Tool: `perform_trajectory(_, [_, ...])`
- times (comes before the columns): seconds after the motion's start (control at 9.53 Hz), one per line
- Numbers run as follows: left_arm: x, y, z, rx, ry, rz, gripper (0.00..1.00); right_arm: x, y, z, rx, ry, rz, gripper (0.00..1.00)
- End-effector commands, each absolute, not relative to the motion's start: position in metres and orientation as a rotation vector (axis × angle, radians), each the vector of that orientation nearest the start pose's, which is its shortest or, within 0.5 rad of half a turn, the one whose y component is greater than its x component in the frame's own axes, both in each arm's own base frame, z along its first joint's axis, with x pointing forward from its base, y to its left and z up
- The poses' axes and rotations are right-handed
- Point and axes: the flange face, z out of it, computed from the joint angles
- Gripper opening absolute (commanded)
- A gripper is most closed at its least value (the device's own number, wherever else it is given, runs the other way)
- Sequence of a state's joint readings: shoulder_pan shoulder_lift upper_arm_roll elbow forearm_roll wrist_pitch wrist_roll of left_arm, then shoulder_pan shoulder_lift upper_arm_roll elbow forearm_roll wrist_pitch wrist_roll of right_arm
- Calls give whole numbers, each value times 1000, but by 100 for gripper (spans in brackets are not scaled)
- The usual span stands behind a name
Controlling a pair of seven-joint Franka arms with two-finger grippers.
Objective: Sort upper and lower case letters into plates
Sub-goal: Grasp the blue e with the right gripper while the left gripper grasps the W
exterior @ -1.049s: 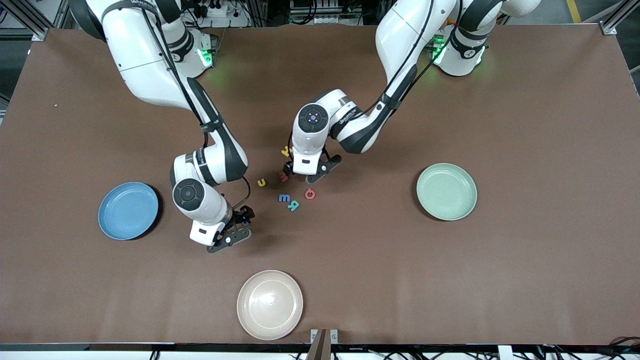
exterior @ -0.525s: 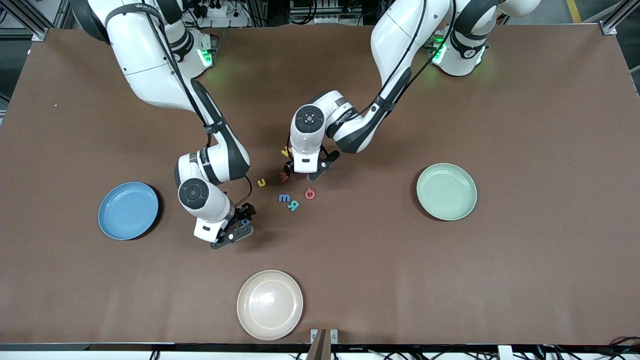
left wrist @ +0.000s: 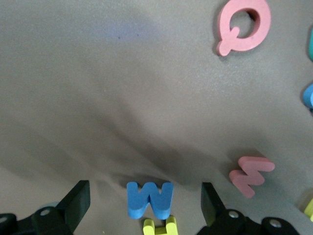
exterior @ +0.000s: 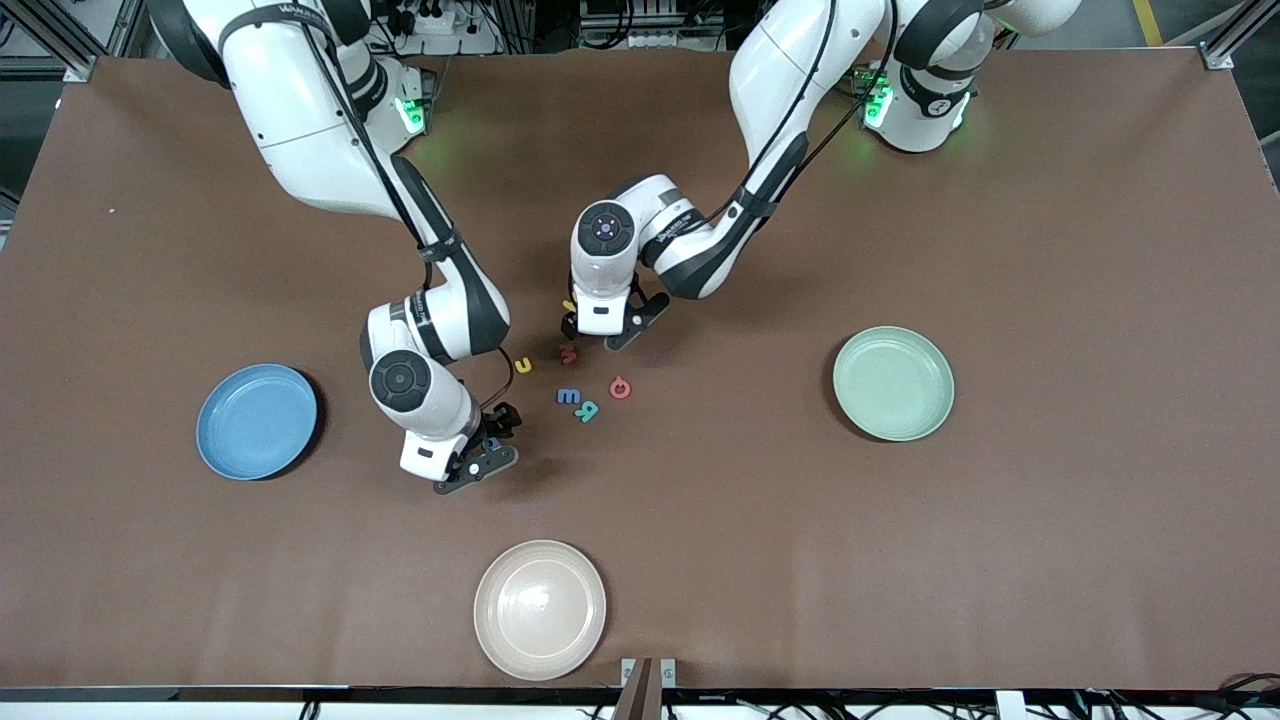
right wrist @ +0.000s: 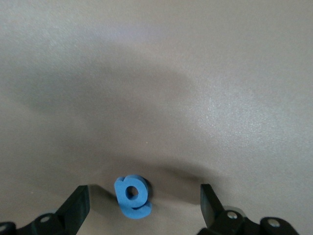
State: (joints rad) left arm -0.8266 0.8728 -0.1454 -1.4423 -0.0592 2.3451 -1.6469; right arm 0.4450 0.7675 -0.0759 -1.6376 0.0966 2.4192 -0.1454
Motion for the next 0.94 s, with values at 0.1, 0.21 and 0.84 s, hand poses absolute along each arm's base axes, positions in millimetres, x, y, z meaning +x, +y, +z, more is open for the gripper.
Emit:
perform_trajectory(0.1, [422, -589, 164, -2963, -1205, 181, 86, 631, 249, 163, -3050, -698, -18, 0])
perform_trajectory(0.21, [421, -589, 160, -2957, -1204, 186, 86, 631, 249, 163, -3051, -696, -18, 0])
perform_trajectory(0.84, [412, -597, 162, -2939, -1249, 189, 78, 642, 238, 190, -3058, -607, -71, 0])
